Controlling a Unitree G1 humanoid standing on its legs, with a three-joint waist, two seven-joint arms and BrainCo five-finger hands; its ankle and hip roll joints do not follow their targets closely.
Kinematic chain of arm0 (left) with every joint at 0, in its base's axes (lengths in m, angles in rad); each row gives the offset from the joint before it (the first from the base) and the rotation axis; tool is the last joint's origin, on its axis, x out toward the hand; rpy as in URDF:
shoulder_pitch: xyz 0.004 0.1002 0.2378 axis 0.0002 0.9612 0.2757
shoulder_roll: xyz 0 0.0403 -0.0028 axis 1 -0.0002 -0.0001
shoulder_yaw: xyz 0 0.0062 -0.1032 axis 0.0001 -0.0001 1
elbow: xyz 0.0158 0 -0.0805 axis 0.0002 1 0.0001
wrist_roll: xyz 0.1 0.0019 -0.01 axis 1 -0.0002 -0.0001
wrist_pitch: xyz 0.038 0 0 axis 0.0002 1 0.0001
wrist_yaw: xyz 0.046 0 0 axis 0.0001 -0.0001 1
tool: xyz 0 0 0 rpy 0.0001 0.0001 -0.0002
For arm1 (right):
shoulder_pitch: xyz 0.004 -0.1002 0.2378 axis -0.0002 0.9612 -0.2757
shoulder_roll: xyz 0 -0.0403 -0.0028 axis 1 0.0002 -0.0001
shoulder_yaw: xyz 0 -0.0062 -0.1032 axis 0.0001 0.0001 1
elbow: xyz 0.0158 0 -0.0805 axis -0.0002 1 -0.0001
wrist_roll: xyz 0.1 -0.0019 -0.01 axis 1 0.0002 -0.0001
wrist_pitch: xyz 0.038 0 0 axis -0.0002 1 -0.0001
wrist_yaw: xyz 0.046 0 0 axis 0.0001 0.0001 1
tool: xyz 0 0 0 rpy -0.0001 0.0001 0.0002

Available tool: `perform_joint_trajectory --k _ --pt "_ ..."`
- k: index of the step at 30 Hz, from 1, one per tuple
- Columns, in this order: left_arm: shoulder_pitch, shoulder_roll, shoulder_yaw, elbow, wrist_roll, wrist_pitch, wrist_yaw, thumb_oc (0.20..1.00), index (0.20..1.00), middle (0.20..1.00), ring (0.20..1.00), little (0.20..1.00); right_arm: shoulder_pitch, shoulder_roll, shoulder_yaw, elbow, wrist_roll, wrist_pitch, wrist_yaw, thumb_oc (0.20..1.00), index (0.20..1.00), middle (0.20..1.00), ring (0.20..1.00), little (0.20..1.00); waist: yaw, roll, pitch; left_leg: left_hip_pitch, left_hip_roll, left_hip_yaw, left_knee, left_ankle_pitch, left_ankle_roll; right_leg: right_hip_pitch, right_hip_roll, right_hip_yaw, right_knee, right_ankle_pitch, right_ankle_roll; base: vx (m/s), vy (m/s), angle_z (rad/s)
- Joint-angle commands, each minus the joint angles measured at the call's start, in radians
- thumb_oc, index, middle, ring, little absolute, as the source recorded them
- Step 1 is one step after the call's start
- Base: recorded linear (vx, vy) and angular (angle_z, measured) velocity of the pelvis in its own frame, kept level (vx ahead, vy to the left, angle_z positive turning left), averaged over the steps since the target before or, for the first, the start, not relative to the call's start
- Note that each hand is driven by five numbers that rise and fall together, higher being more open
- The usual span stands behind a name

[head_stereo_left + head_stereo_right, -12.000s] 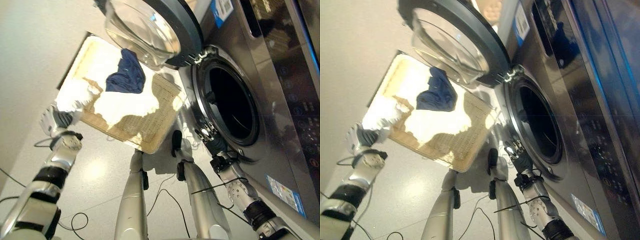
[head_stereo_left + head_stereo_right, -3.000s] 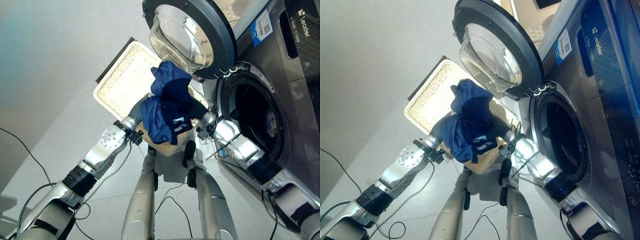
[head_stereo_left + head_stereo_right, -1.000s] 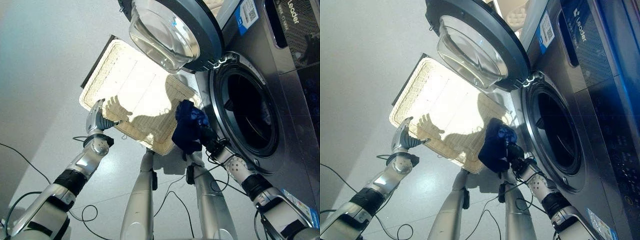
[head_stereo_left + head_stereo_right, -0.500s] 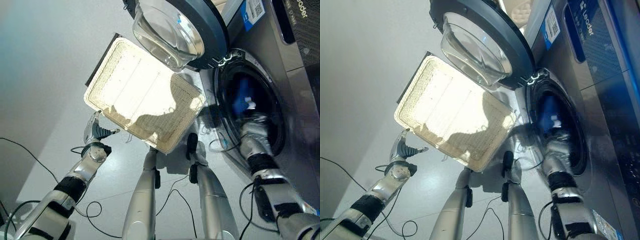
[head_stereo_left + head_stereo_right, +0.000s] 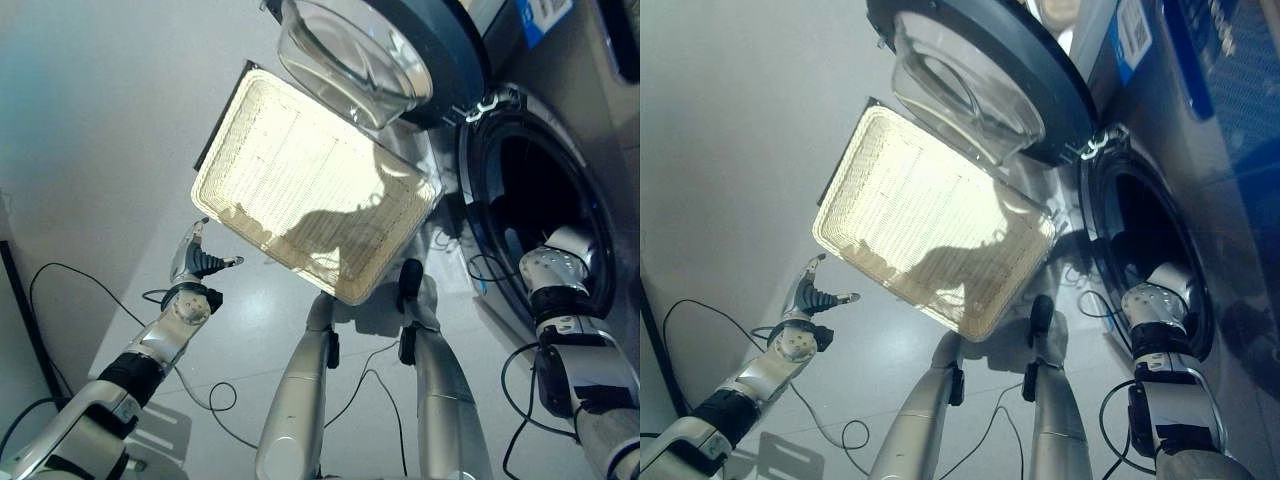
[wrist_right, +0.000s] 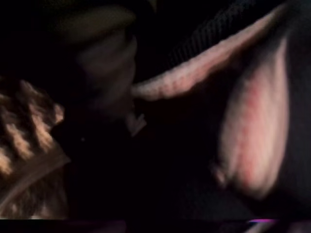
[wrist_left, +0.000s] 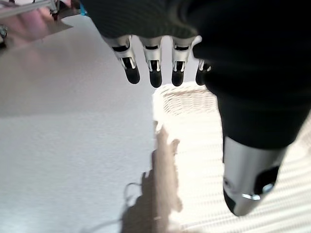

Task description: Put the clothes into the washing machine.

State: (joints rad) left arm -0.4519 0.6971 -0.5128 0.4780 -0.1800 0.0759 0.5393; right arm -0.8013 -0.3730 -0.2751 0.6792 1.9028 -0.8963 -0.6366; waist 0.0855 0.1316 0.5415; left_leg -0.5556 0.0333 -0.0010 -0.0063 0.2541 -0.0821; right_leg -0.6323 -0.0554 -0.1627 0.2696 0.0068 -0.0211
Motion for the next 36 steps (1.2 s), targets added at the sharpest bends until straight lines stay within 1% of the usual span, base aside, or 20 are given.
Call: perform_joint_trajectory --k 1,3,4,6,7,8,10,11,13,14,16,20,21,23,25,26,29,30,32,36 --pt "-0.014 -0.015 0.014 0.042 -0.003 -0.001 0.004 1.0 1.0 1.0 1.0 1.0 0.115 -0.122 -0.033 -0.217 0.069 0.071 0.321 1.0 1.0 1.0 1.0 1.0 -0.08 -0.018 -0.022 -0.04 -0.099 0.031 0.077 -0.123 0.041 0.001 0.0 -0.006 -0.092 0.101 0.094 0.01 -0.025 0.26" --pt "-0.014 -0.031 0.016 0.047 0.006 0.007 0.006 1.0 1.0 1.0 1.0 1.0 0.11 -0.079 0.003 -0.241 0.069 0.133 0.377 1.0 1.0 1.0 1.0 1.0 -0.081 -0.019 -0.022 -0.04 -0.098 0.034 0.074 -0.121 0.041 0.001 0.002 -0.004 -0.096 0.103 0.094 0.01 0.001 0.12" --pt "-0.008 -0.038 0.019 0.046 0.005 0.006 0.011 1.0 1.0 1.0 1.0 1.0 0.114 -0.062 0.024 -0.238 0.069 0.198 0.427 1.0 1.0 1.0 1.0 1.0 -0.083 -0.02 -0.022 -0.039 -0.096 0.036 0.072 -0.12 0.04 0.001 0.005 -0.002 -0.097 0.104 0.093 0.0 0.011 -0.05" --pt "-0.002 -0.049 0.02 0.049 0.008 -0.002 0.021 1.0 1.0 1.0 1.0 1.0 0.117 -0.053 0.047 -0.212 0.069 0.259 0.493 1.0 1.0 1.0 1.0 1.0 -0.083 -0.021 -0.022 -0.037 -0.094 0.04 0.064 -0.117 0.04 0.002 0.008 0.0 -0.103 0.104 0.093 -0.01 0.014 -0.27" --pt "-0.002 -0.054 0.021 0.053 -0.002 -0.009 0.027 1.0 1.0 1.0 1.0 1.0 0.123 -0.06 0.072 -0.169 0.069 0.289 0.56 1.0 1.0 1.0 1.0 1.0 -0.083 -0.024 -0.022 -0.032 -0.092 0.04 0.056 -0.115 0.039 0.006 0.01 0.0 -0.108 0.104 0.093 -0.01 0.01 -0.27" --pt "-0.002 -0.054 0.021 0.053 -0.002 -0.009 0.027 1.0 1.0 1.0 1.0 1.0 0.123 -0.06 0.072 -0.169 0.069 0.289 0.56 1.0 1.0 1.0 1.0 1.0 -0.083 -0.024 -0.022 -0.032 -0.092 0.04 0.056 -0.115 0.039 0.006 0.01 0.0 -0.108 0.104 0.093 -0.01 0.008 -0.15" --pt "-0.005 -0.059 0.023 0.06 -0.035 -0.023 0.024 1.0 1.0 1.0 1.0 1.0 0.122 -0.085 0.113 -0.077 0.069 0.264 0.629 1.0 1.0 1.0 1.0 1.0 -0.081 -0.027 -0.022 -0.027 -0.091 0.042 0.049 -0.112 0.038 0.011 0.013 -0.001 -0.112 0.105 0.092 0.0 0.0 0.0" --pt "-0.004 -0.066 0.026 0.065 -0.056 -0.034 0.021 1.0 1.0 1.0 1.0 1.0 0.116 -0.09 0.129 -0.041 0.024 0.262 0.642 1.0 1.0 1.0 1.0 1.0 -0.08 -0.026 -0.022 -0.02 -0.09 0.043 0.046 -0.112 0.038 0.016 0.014 -0.002 -0.114 0.104 0.092 0.0 0.0 0.0" --pt "-0.006 -0.078 0.035 0.072 -0.078 -0.046 0.016 1.0 1.0 1.0 1.0 1.0 0.101 -0.094 0.152 -0.001 -0.112 0.28 0.647 1.0 1.0 1.0 1.0 1.0 -0.075 -0.027 -0.022 -0.011 -0.09 0.042 0.042 -0.117 0.037 0.025 0.014 -0.004 -0.115 0.098 0.094 -0.02 -0.007 -0.02" --pt "-0.01 -0.081 0.051 0.081 -0.088 -0.063 0.009 1.0 1.0 1.0 1.0 1.0 0.091 -0.105 0.184 0.036 -0.216 0.322 0.646 1.0 1.0 1.0 1.0 1.0 -0.069 -0.03 -0.022 -0.02 -0.089 0.043 0.041 -0.106 0.034 0.017 0.013 -0.01 -0.119 0.11 0.092 -0.05 -0.015 -0.04" --pt "0.006 -0.095 0.072 0.087 -0.097 -0.08 0.004 1.0 1.0 1.0 1.0 1.0 0.12 -0.106 0.221 0.038 -0.322 0.334 0.629 1.0 1.0 1.0 1.0 1.0 -0.069 -0.035 -0.022 -0.016 -0.088 0.043 0.035 -0.102 0.033 0.022 0.012 -0.014 -0.124 0.112 0.093 -0.03 -0.005 0.0" --pt "0.031 -0.108 0.089 0.093 -0.115 -0.109 -0.003 1.0 1.0 1.0 1.0 1.0 0.166 -0.105 0.254 0.051 -0.413 0.357 0.631 1.0 1.0 1.0 1.0 1.0 -0.069 -0.041 -0.022 -0.003 -0.085 0.044 0.026 -0.105 0.032 0.032 0.013 -0.017 -0.128 0.108 0.095 -0.01 0.013 -0.01" --pt "0.045 -0.12 0.106 0.096 -0.126 -0.131 -0.014 1.0 1.0 1.0 1.0 1.0 0.189 -0.1 0.273 0.051 -0.487 0.37 0.619 1.0 1.0 1.0 1.0 1.0 -0.07 -0.044 -0.022 -0.008 -0.083 0.046 0.021 -0.096 0.032 0.026 0.013 -0.019 -0.132 0.117 0.094 -0.04 0.034 -0.02" --pt "0.066 -0.13 0.117 0.1 -0.151 -0.161 -0.036 1.0 1.0 1.0 1.0 1.0 0.22 -0.088 0.292 0.061 -0.557 0.391 0.616 1.0 1.0 1.0 1.0 1.0 -0.07 -0.045 -0.022 0.006 -0.081 0.046 0.014 -0.099 0.031 0.037 0.015 -0.018 -0.131 0.109 0.095 -0.04 0.053 -0.01" --pt "0.077 -0.139 0.124 0.102 -0.159 -0.177 -0.052 1.0 1.0 1.0 1.0 1.0 0.238 -0.077 0.302 0.067 -0.583 0.408 0.62 1.0 1.0 1.0 1.0 1.0 -0.069 -0.046 -0.022 0.012 -0.079 0.045 0.009 -0.098 0.031 0.041 0.015 -0.017 -0.131 0.108 0.095 -0.03 0.051 0.0" --pt "0.09 -0.154 0.129 0.105 -0.176 -0.202 -0.083 1.0 1.0 1.0 1.0 1.0 0.257 -0.063 0.314 0.078 -0.625 0.431 0.625 1.0 1.0 1.0 1.0 1.0 -0.069 -0.046 -0.022 0.021 -0.078 0.044 0.002 -0.097 0.031 0.048 0.015 -0.017 -0.134 0.107 0.095 -0.04 0.054 0.0" --pt "0.114 -0.172 0.134 0.104 -0.214 -0.232 -0.128 1.0 1.0 1.0 1.0 1.0 0.288 -0.041 0.342 0.101 -0.7 0.455 0.625 1.0 1.0 1.0 1.0 1.0 -0.066 -0.046 -0.022 0.039 -0.078 0.041 -0.009 -0.095 0.032 0.063 0.016 -0.017 -0.139 0.107 0.095 -0.05 0.07 0.02" --pt "0.13 -0.19 0.14 0.112 -0.247 -0.255 -0.174 1.0 1.0 1.0 1.0 1.0 0.309 -0.025 0.364 0.12 -0.764 0.483 0.628 1.0 1.0 1.0 1.0 1.0 -0.066 -0.046 -0.022 0.056 -0.076 0.042 -0.02 -0.094 0.033 0.078 0.016 -0.017 -0.145 0.107 0.096 -0.07 0.077 0.03" --pt "0.143 -0.21 0.151 0.128 -0.286 -0.275 -0.232 1.0 1.0 1.0 1.0 1.0 0.323 -0.014 0.39 0.144 -0.841 0.509 0.628 1.0 1.0 1.0 1.0 1.0 -0.065 -0.047 -0.022 0.068 -0.075 0.044 -0.027 -0.091 0.033 0.089 0.016 -0.017 -0.155 0.112 0.096 -0.07 0.08 0.01" --pt "0.179 -0.25 0.172 0.167 -0.333 -0.296 -0.288 1.0 1.0 1.0 1.0 1.0 0.363 0.008 0.435 0.177 -0.974 0.545 0.644 1.0 1.0 1.0 1.0 1.0 -0.064 -0.05 -0.022 0.112 -0.073 0.039 -0.037 -0.095 0.033 0.132 0.015 -0.014 -0.164 0.105 0.098 -0.04 0.077 0.02"
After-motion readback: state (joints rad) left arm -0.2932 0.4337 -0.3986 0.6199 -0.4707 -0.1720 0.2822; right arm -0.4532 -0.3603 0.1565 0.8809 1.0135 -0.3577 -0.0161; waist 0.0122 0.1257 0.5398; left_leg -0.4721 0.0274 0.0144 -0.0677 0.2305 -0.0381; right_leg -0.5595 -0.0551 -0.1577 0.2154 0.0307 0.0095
